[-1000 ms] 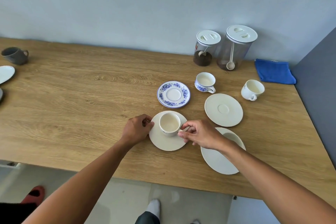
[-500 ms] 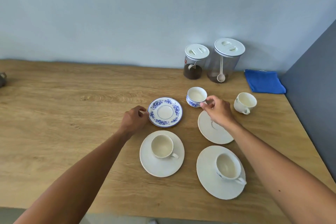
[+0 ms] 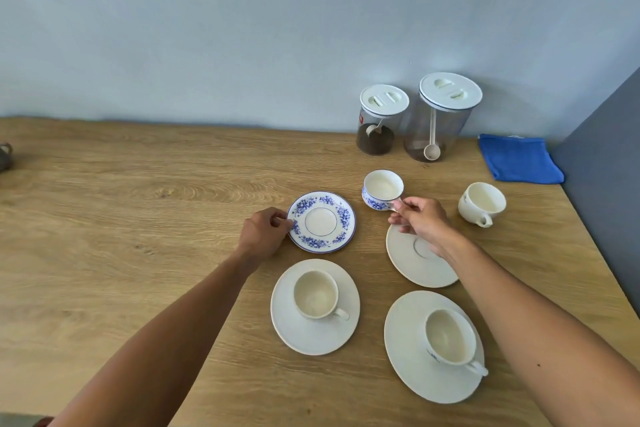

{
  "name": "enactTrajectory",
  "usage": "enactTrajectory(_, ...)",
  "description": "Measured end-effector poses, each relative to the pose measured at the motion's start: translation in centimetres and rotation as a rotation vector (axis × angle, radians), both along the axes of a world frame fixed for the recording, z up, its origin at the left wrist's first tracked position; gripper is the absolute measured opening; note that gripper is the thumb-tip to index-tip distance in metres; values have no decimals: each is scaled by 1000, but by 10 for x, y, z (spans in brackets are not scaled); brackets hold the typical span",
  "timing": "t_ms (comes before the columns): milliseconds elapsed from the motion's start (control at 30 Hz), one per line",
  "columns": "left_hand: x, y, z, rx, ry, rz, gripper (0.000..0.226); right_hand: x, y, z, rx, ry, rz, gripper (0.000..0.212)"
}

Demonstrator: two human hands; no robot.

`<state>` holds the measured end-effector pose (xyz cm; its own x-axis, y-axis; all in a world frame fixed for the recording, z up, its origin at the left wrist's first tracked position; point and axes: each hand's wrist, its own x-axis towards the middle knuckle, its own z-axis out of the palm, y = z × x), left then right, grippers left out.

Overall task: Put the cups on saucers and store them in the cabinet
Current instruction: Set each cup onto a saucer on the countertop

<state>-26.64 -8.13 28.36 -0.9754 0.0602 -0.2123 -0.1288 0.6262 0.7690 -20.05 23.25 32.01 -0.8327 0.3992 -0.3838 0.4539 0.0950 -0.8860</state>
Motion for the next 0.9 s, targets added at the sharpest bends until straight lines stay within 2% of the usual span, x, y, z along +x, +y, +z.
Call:
enactTrajectory(233, 0, -1, -2, 15, -7, 6, 5, -1, -24, 17, -158, 109, 84, 10)
enactTrajectory(533, 1, -2, 0, 20, -15, -3, 7, 12, -83, 9, -268, 70, 276, 8)
enactTrajectory(900, 1, -2, 0, 12, -5, -12, 6, 21, -101, -5, -328, 58, 232, 6)
